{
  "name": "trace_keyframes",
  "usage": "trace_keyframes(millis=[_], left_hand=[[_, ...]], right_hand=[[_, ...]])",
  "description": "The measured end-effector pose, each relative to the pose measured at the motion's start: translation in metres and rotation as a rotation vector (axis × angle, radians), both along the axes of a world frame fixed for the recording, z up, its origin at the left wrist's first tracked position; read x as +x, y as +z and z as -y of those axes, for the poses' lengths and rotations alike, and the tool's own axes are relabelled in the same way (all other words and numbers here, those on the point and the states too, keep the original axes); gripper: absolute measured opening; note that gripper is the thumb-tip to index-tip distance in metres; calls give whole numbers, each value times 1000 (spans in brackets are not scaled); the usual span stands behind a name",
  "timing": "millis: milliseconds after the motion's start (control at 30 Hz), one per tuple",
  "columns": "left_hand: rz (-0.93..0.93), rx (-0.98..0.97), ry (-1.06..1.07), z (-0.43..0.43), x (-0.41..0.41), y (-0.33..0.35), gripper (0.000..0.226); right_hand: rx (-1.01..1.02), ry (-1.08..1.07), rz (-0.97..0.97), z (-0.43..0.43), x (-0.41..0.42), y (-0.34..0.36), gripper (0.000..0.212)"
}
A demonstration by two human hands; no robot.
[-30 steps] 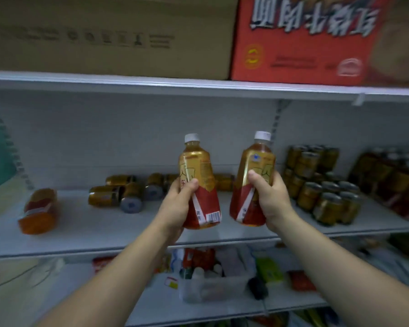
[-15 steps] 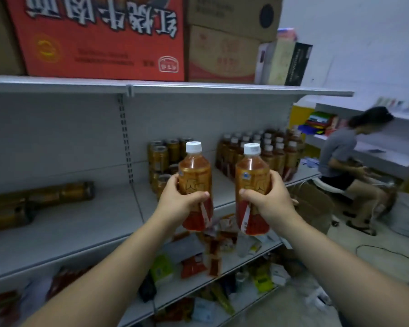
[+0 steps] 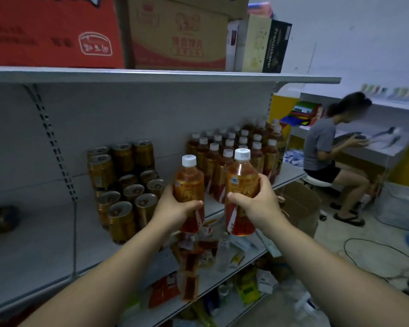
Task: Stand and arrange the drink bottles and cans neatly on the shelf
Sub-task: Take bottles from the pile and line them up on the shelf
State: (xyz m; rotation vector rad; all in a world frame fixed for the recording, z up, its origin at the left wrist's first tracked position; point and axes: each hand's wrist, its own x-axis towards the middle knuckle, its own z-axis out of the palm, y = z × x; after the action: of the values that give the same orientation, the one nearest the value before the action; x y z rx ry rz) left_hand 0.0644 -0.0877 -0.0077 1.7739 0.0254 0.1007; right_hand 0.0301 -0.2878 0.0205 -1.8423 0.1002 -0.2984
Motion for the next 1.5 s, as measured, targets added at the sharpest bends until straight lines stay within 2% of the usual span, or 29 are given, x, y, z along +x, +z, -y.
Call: trace_keyframes(millis=[133, 333, 467, 533, 600, 867, 1167, 1233, 1333, 1400, 1500], left_hand=[[-55, -4, 54, 15, 49, -24, 70], [-43, 67, 110, 25, 87, -42, 81], [-76, 113, 55, 24, 109, -46, 76], [-106, 145, 13, 20, 114, -49, 86], [-122, 172, 15, 18, 117, -52, 97], [-76, 178, 223, 38, 143, -57, 90], [-164, 255, 261, 37, 191, -53, 83], [-200, 245, 237, 34, 201, -49, 91], [-217, 211, 147, 24, 205, -47, 118], [-195, 151, 164, 25, 190, -43, 105], [-108, 62, 276, 33, 149, -47, 57]], right_hand=[[-68, 3, -33, 9, 57, -6, 73], [-179, 70, -93, 8, 104, -33, 72], [-190, 150, -88, 7, 119, -54, 60], [-189, 182, -72, 9, 125, -60, 60], [-187, 207, -58, 13, 128, -65, 62], [-294, 315, 11, 20, 128, -78, 93], [-381, 361, 90, 19, 139, -86, 92], [-373, 359, 79, 17, 140, -87, 92], [-358, 353, 65, 17, 138, -87, 92], [-358, 353, 72, 18, 139, -87, 91], [-340, 358, 56, 16, 138, -85, 90]])
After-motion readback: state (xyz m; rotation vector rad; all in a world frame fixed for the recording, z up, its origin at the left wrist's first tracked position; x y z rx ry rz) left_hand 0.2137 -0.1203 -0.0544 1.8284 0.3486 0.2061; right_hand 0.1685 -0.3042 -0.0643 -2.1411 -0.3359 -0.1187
